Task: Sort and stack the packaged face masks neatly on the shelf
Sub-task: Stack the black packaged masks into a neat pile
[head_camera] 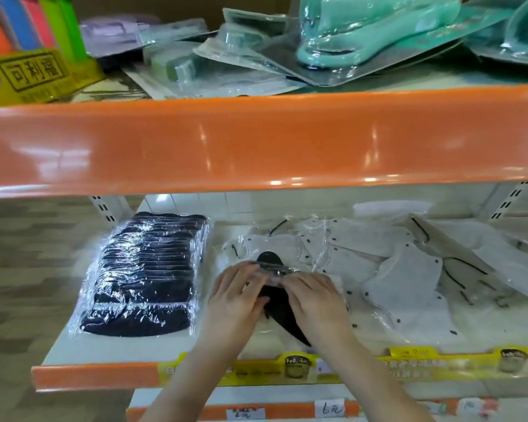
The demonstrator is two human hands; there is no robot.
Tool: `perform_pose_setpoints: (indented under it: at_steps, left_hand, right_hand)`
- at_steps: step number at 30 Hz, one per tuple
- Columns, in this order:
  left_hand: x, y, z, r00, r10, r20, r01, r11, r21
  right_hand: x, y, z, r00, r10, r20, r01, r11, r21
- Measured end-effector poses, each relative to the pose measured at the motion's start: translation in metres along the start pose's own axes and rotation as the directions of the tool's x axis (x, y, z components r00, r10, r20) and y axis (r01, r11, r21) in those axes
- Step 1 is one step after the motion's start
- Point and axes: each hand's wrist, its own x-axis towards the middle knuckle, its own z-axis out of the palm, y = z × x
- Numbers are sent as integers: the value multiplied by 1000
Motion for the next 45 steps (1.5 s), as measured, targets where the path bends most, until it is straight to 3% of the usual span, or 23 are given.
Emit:
perform_pose_setpoints:
  at_steps: [4,11,21,24,32,38,45]
  left_hand:
    - [5,-11,-8,999,25,32,-27,999,43]
    - [8,-42,-36,995,13,-101,-6,997,75]
    - [-22,-113,-95,961,-65,-269,97,989,108]
    - [-41,-139,-105,953,-80,-292,133,977,168]
    - [-94,-178,-110,984,-63,-167,97,975,200]
    - [-110,-196,-104,996,-78,52,69,986,155]
    - [-108,-210,-106,954,-175,243,144,980,138]
  right_hand:
    - [4,-23,-9,991,-117,-59,116,993,-17]
    - [9,-40,7,996,-12,-83,1,991,-132]
    - [44,-117,37,965,-147,-217,153,988,9]
    - [43,-138,55,969,-202,-140,206,978,14]
    - [22,-158,92,968,-225,109,219,973,67]
    - [14,-159,101,953,-159,258,153,987,42]
    - [12,-166,103,945,-95,312,103,995,-11]
